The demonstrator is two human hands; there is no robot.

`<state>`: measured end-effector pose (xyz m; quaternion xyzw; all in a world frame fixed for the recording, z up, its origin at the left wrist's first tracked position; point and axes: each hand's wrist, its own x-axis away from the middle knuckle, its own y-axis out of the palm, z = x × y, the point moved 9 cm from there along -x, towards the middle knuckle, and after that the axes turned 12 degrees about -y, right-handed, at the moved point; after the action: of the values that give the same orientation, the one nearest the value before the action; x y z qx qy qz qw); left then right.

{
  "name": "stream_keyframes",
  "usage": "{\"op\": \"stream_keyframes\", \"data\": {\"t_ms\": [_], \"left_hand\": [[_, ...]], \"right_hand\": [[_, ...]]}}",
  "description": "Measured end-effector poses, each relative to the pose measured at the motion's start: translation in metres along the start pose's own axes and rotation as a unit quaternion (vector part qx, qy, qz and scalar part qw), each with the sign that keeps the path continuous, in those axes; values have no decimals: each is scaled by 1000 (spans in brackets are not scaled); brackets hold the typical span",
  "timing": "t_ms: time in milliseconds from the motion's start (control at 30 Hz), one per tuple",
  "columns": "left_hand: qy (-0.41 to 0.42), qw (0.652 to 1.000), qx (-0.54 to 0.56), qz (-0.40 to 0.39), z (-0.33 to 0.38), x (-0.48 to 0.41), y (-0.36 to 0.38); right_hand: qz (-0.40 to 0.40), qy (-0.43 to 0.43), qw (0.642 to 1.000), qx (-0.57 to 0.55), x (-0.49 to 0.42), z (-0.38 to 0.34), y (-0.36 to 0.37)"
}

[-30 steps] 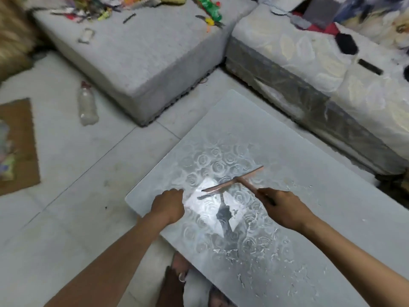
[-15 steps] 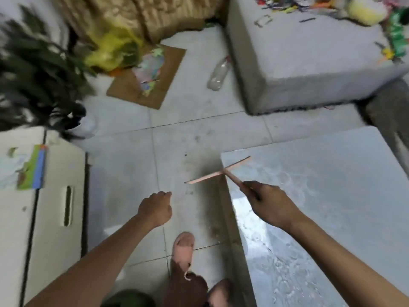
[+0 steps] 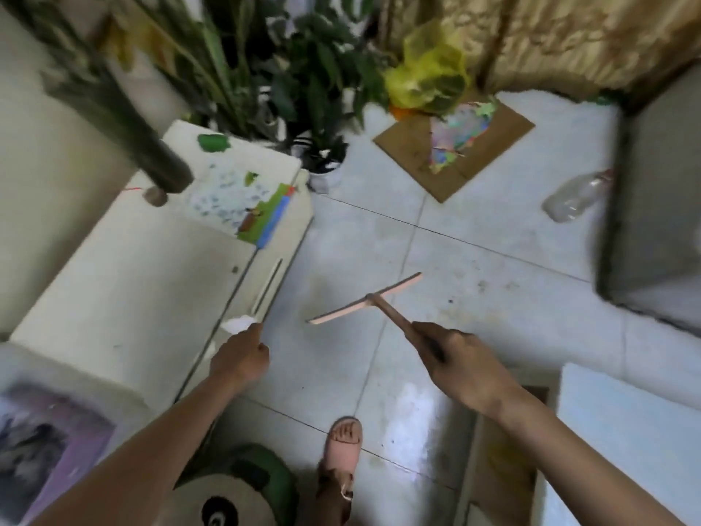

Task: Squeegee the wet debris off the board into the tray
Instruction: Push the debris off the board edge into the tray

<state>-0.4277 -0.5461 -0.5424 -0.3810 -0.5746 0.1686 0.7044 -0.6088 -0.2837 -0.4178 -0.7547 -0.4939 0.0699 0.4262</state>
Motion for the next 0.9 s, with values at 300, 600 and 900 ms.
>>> {"op": "stream_keyframes", "data": {"t_ms": [300, 600, 900], "left_hand": [[-214, 940, 264, 2, -185, -26, -15], [-327, 556, 753, -134, -295, 19, 62], [-291, 287, 911, -52, -358, 3, 83]], "right_hand": [[-94, -109, 989, 36, -103, -112, 78], [-171, -236, 954, 76, -129, -217, 167], [-220, -273, 930, 108, -110, -256, 216]]}}
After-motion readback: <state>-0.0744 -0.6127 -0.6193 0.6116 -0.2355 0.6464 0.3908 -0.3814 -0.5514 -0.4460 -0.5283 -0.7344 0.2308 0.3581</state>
